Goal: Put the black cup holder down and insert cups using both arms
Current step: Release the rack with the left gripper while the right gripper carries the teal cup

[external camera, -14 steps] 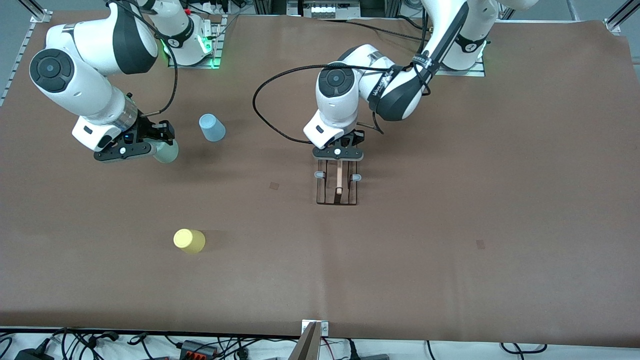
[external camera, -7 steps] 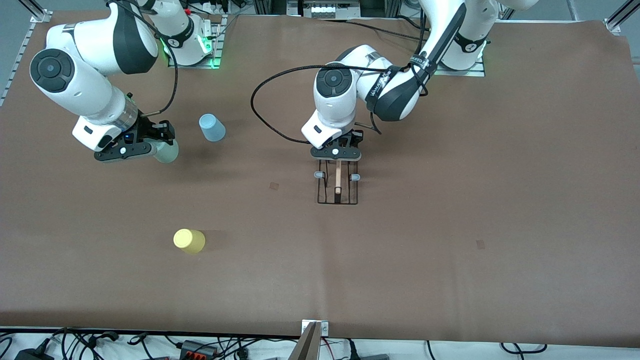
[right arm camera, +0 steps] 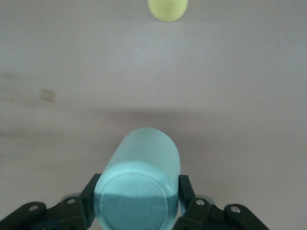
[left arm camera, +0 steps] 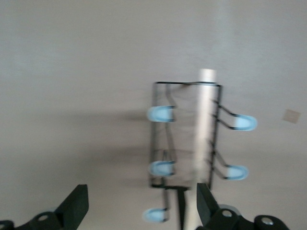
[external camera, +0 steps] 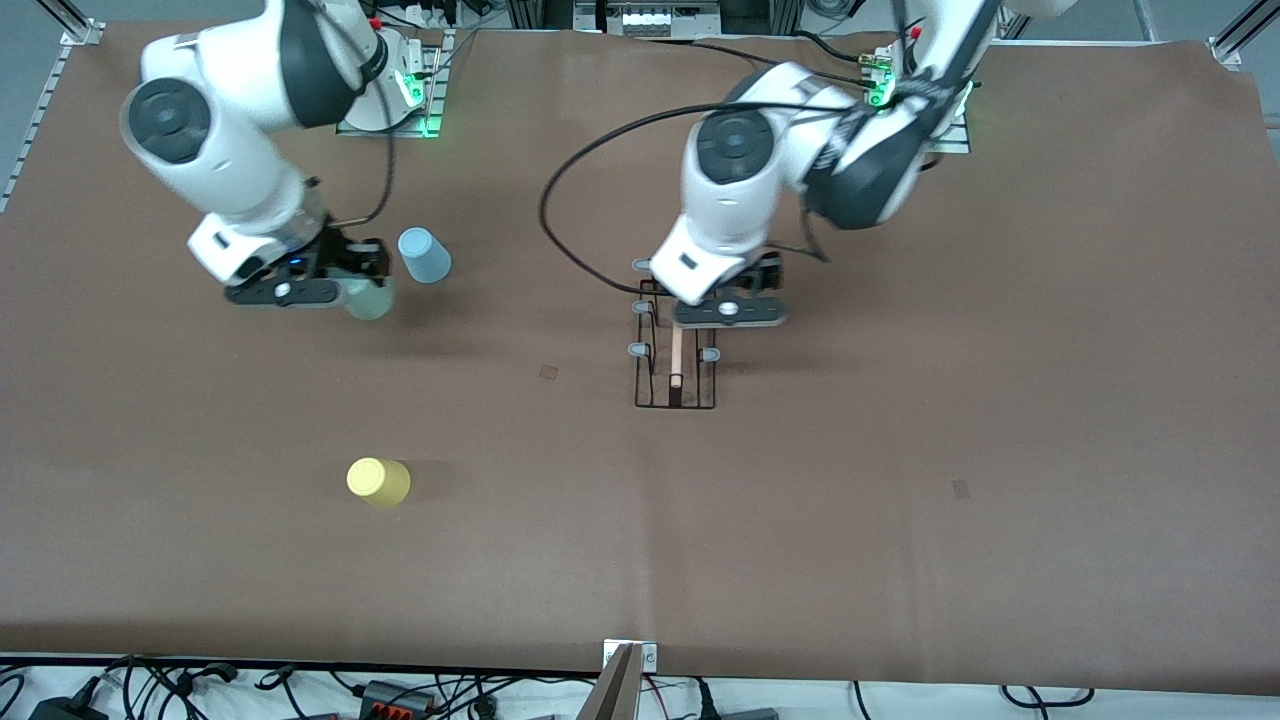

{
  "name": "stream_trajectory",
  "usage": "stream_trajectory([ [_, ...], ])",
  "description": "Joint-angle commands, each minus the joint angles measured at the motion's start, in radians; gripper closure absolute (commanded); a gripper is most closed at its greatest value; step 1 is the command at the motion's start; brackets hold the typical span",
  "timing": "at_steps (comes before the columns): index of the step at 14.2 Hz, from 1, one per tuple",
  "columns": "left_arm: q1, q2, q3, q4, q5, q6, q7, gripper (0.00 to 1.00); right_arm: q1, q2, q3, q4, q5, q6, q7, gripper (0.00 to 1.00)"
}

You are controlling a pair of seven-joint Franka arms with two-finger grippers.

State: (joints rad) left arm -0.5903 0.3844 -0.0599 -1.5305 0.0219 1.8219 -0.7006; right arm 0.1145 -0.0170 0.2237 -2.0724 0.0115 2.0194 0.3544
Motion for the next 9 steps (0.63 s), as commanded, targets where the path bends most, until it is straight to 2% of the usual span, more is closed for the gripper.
stream_trajectory([
  [1, 0.087, -0.084, 0.000, -0.014, -0.008, -0.113, 0.146, 0.00, 0.063, 0.009, 0.038, 0.079, 0.097, -0.001, 0.212, 0.88],
  [3, 0.171, -0.125, 0.000, -0.013, -0.008, -0.183, 0.275, 0.00, 0.106, 0.098, 0.100, 0.213, 0.102, -0.008, 0.398, 0.89],
  [4, 0.213, -0.136, 0.003, -0.013, -0.007, -0.217, 0.359, 0.00, 0.141, 0.138, 0.111, 0.271, 0.090, -0.007, 0.507, 0.89],
  [7, 0.337, -0.157, 0.008, -0.013, -0.005, -0.230, 0.582, 0.00, 0.282, 0.208, 0.111, 0.334, 0.007, 0.016, 0.711, 0.89],
  [9, 0.421, -0.173, 0.009, -0.016, -0.005, -0.246, 0.737, 0.00, 0.359, 0.259, 0.111, 0.339, -0.060, 0.094, 0.828, 0.89],
])
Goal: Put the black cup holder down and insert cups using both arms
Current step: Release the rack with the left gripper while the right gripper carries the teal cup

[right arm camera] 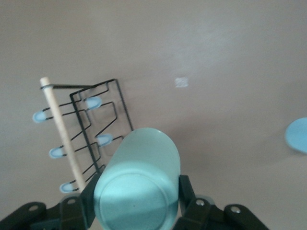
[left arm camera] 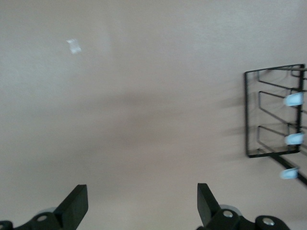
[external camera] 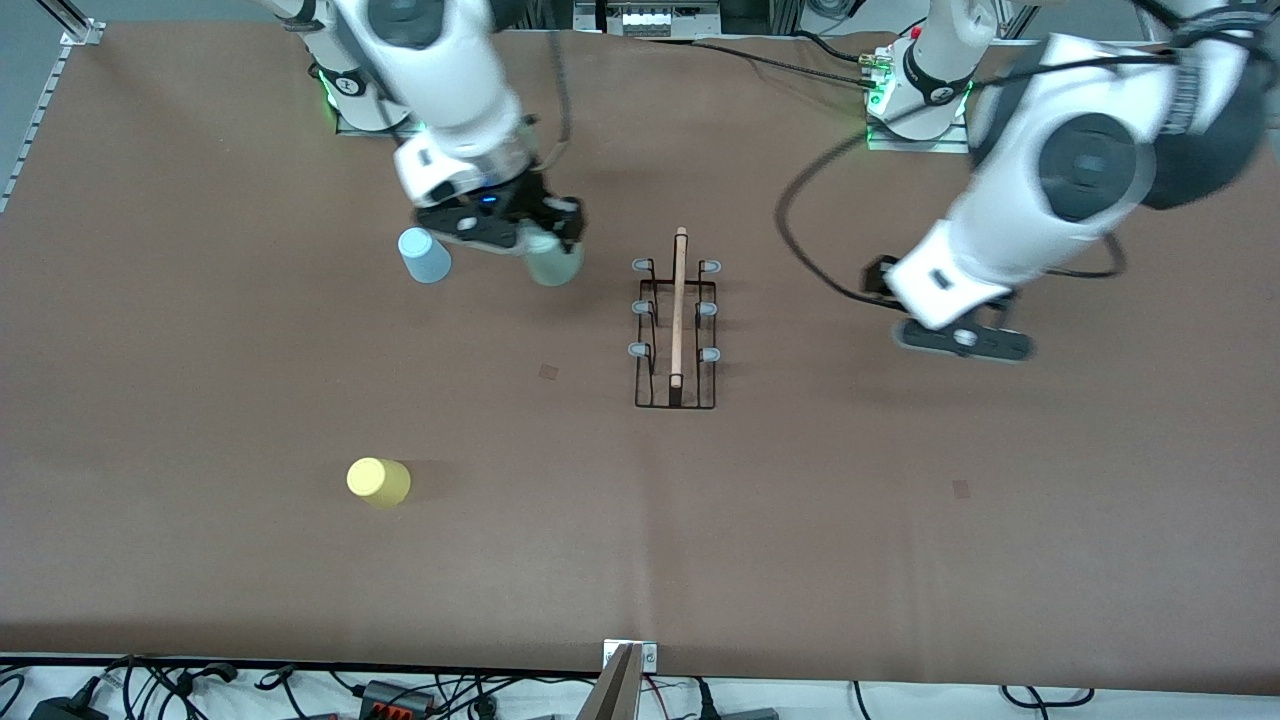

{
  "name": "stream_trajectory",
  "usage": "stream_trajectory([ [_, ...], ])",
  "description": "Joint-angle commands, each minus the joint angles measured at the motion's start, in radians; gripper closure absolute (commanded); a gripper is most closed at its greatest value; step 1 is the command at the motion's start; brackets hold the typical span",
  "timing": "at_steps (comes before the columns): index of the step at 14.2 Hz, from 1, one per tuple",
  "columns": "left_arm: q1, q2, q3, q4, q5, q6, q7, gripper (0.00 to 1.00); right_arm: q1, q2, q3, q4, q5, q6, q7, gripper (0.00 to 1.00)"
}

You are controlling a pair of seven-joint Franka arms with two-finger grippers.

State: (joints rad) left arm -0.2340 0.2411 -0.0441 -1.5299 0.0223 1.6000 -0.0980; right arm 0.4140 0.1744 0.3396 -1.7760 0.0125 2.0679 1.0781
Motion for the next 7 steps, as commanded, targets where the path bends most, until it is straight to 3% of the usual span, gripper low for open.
stream_trajectory([
  [1, 0.112, -0.029, -0.007, -0.015, -0.005, -0.034, 0.220, 0.00, 0.075, 0.086, -0.004, 0.043, -0.089, 0.085, 0.144, 0.89],
  [4, 0.226, -0.029, -0.007, -0.015, -0.005, -0.035, 0.336, 0.00, 0.147, 0.164, -0.004, 0.043, -0.178, 0.159, 0.229, 0.89],
  [7, 0.249, -0.037, -0.005, -0.027, -0.004, -0.035, 0.322, 0.00, 0.155, 0.195, -0.004, 0.041, -0.226, 0.205, 0.250, 0.89],
])
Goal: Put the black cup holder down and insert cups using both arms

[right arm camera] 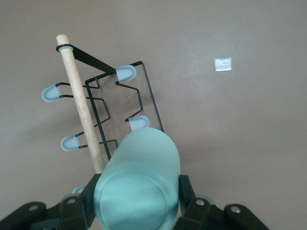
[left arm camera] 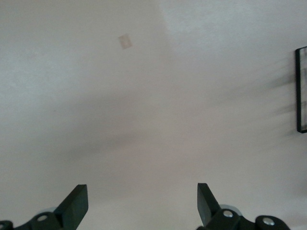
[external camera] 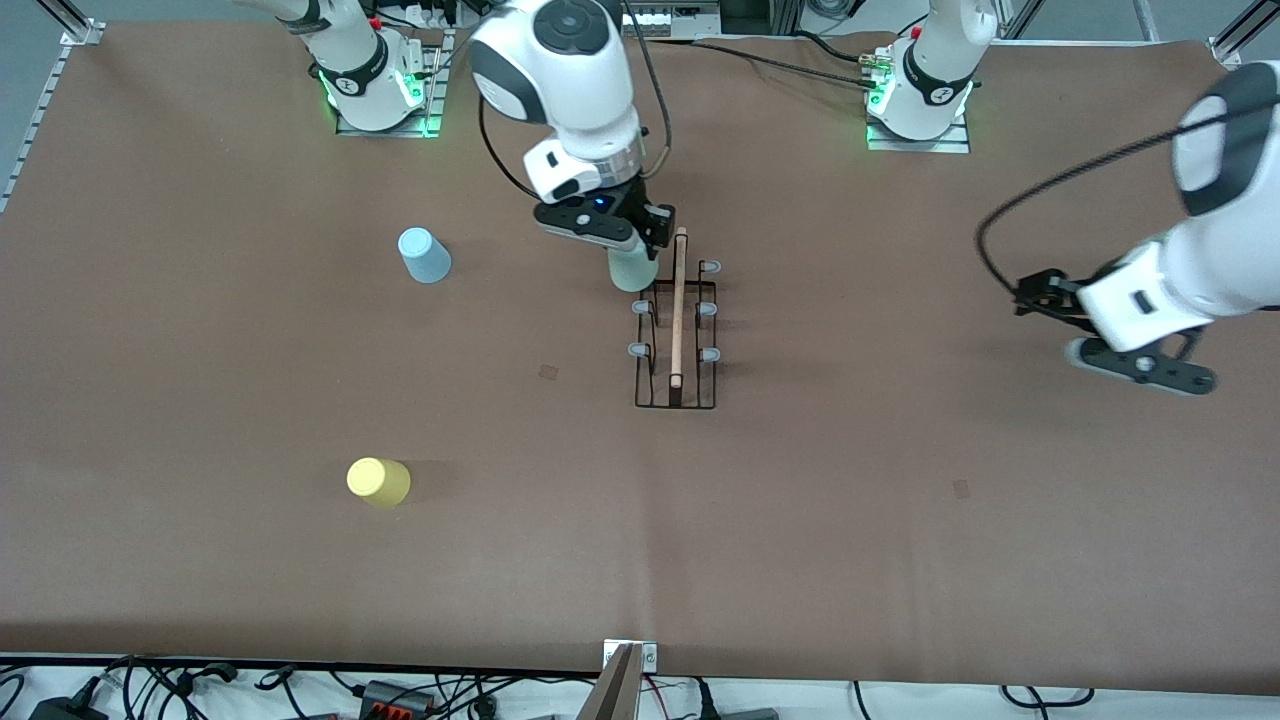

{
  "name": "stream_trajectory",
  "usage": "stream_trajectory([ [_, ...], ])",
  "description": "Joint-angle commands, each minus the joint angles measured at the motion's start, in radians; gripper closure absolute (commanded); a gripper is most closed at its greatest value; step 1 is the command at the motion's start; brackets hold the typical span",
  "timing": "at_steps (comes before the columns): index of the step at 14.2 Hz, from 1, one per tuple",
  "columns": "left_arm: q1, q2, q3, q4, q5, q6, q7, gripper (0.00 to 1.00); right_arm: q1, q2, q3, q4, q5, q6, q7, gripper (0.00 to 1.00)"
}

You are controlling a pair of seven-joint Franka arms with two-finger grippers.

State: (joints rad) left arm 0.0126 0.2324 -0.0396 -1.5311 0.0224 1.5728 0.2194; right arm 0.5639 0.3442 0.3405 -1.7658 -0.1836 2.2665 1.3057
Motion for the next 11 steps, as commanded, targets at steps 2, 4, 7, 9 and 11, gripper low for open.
stream_trajectory([
  [2, 0.003, -0.079, -0.016, -0.107, 0.008, 0.024, -0.052, 0.00, 0.011, 0.047, -0.003, 0.031, -0.031, 0.013, 0.021, 0.88],
  [4, 0.003, -0.178, -0.025, -0.267, 0.025, 0.143, -0.109, 0.00, 0.027, 0.065, -0.005, 0.026, -0.033, 0.016, 0.018, 0.88],
  [7, 0.009, -0.261, -0.023, -0.414, 0.024, 0.318, -0.036, 0.00, 0.036, 0.084, -0.005, 0.025, -0.034, 0.016, 0.018, 0.80],
  [9, 0.009, -0.252, -0.022, -0.376, 0.014, 0.309, -0.040, 0.00, 0.039, 0.102, -0.005, 0.023, -0.042, 0.018, 0.014, 0.45],
  [11, 0.007, -0.216, -0.020, -0.305, 0.011, 0.283, -0.148, 0.00, 0.037, 0.108, -0.005, 0.023, -0.068, 0.016, 0.010, 0.00],
])
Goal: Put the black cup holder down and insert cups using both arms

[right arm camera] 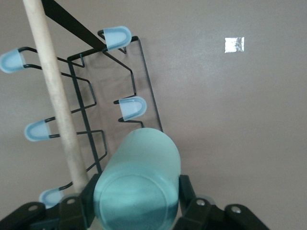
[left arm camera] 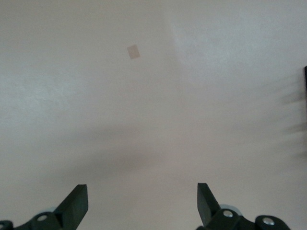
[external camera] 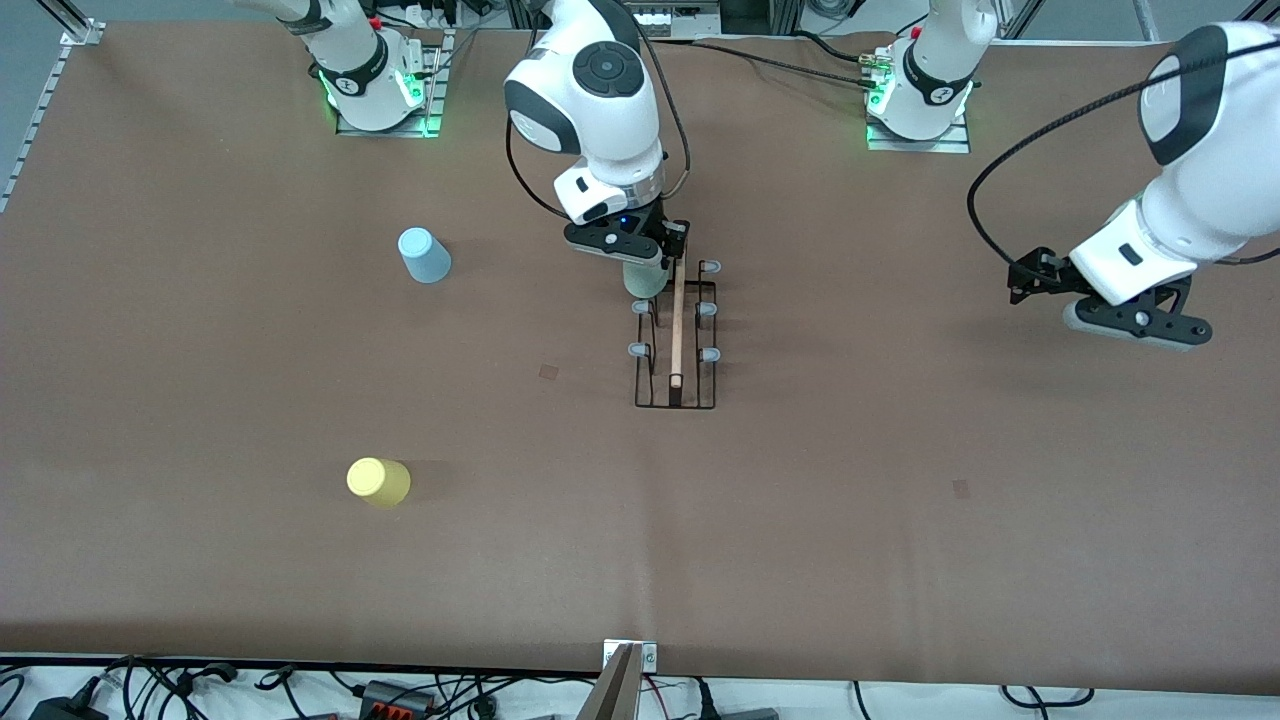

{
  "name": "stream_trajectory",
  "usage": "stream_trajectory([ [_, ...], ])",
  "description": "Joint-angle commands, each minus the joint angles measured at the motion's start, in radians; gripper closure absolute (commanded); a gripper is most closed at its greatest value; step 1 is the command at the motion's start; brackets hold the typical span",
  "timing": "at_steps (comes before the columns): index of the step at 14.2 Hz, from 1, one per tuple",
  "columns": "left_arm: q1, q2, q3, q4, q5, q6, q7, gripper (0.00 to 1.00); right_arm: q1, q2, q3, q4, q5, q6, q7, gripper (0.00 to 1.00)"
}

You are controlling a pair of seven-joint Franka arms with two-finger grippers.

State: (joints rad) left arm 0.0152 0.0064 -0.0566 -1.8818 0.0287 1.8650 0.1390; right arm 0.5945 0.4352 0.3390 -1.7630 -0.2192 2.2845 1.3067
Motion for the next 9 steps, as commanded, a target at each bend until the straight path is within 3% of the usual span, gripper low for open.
stream_trajectory([
  [1, 0.005, 0.038, -0.003, 0.085, 0.005, -0.038, -0.143, 0.00, 0.004, 0.016, -0.003, 0.020, -0.032, -0.002, 0.005, 0.00],
  [4, 0.003, 0.086, -0.003, 0.194, 0.008, -0.144, -0.181, 0.00, -0.010, -0.002, -0.008, 0.030, -0.032, -0.003, -0.009, 0.00],
  [9, 0.009, 0.031, -0.003, 0.207, 0.002, -0.148, -0.180, 0.00, -0.183, -0.101, -0.008, 0.020, -0.025, -0.110, -0.266, 0.00],
])
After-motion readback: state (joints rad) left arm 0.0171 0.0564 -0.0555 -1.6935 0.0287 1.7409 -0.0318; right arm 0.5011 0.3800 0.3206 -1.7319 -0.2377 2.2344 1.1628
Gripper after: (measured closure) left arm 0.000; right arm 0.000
